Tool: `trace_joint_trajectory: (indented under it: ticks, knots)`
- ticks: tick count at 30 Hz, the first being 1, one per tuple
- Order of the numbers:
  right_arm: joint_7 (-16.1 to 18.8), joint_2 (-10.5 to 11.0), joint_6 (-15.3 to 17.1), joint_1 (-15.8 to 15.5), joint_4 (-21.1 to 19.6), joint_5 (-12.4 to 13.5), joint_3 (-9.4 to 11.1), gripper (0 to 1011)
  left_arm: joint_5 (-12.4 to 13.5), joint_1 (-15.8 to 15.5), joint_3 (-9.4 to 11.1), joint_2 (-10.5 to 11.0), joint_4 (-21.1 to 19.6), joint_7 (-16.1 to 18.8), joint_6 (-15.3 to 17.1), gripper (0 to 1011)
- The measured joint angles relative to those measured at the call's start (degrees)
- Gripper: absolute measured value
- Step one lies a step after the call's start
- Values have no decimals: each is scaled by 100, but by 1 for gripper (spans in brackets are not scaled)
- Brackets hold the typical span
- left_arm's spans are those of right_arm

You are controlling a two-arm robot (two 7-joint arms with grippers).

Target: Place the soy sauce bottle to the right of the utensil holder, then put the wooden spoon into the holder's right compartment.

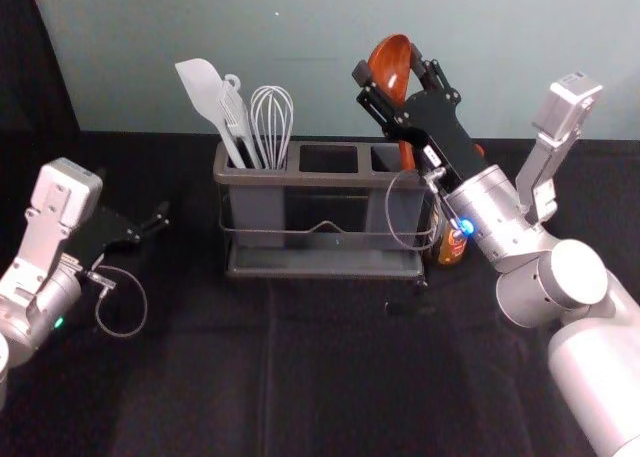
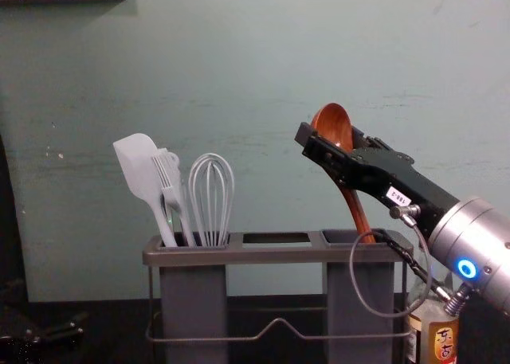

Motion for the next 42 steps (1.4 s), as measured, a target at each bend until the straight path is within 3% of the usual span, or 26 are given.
trace_joint_trajectory:
  ticks: [13,18,20,36,42]
  knots:
    - [57,-6,-52,-14,51,17,-6,854,0,0,0,0,0,0,0,1005]
    - [53,-9,-78,-30,47,-9,-6,992,0,0,0,0,0,0,0,1005]
    - [52,-8,-83,-32,42,-15,-6,1003,0,0,0,0,0,0,0,1005]
    - [7,-5,-83,-73,-87,-49,7,1002,0,0,0,0,0,0,0,1005]
    - [-53,18,-71,-193,-473,39,94,1002,0,0,0,0,0,0,0,1005]
